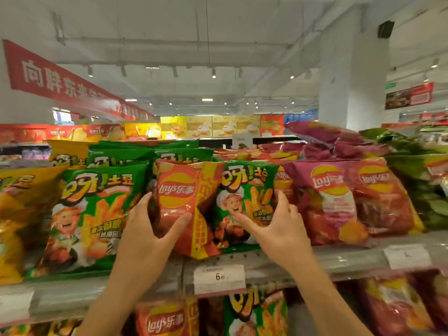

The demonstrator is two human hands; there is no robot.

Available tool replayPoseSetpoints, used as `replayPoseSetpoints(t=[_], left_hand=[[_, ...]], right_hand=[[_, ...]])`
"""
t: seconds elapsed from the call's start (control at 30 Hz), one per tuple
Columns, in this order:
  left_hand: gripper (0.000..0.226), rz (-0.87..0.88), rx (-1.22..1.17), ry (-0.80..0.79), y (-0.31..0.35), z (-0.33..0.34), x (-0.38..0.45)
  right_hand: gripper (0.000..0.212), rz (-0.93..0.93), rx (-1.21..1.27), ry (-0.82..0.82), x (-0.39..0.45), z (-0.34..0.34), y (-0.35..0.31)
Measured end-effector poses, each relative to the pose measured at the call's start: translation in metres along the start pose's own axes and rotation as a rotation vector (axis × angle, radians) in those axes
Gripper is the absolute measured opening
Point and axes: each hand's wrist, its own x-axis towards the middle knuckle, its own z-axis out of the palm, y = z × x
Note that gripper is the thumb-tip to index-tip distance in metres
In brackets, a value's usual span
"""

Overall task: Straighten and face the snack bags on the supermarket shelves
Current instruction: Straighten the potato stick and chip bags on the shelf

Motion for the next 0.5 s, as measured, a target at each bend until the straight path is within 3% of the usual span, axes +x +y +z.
replayPoseSetpoints(t=[0.1, 0.2, 0.33, 0.5], left_hand=[[0.111, -0.068, 0.048, -0.117, -0.003, 0.0, 0.011], [0.11, -0.12, 0.098, -0.212, -0.008, -0.002, 0.022], [0.095, -0.185, 0.017, -0.294, -0.014, -0.007, 0.034], [0.068, -0.178, -0.099, -0.211, -0.018, -0.006, 0.034]], right_hand=[[0.146, 0.077, -0.048, -0.162, 0.014, -0.003, 0.002], [0.143, 0.112, -0.088, -0.221, 0.022, -0.004, -0.002], [0.112, 0.081, -0.049, -0.196, 0.022, -0.001, -0.002], [0.116, 0.006, 0.0, -0.083, 0.014, -0.005, -0.007]])
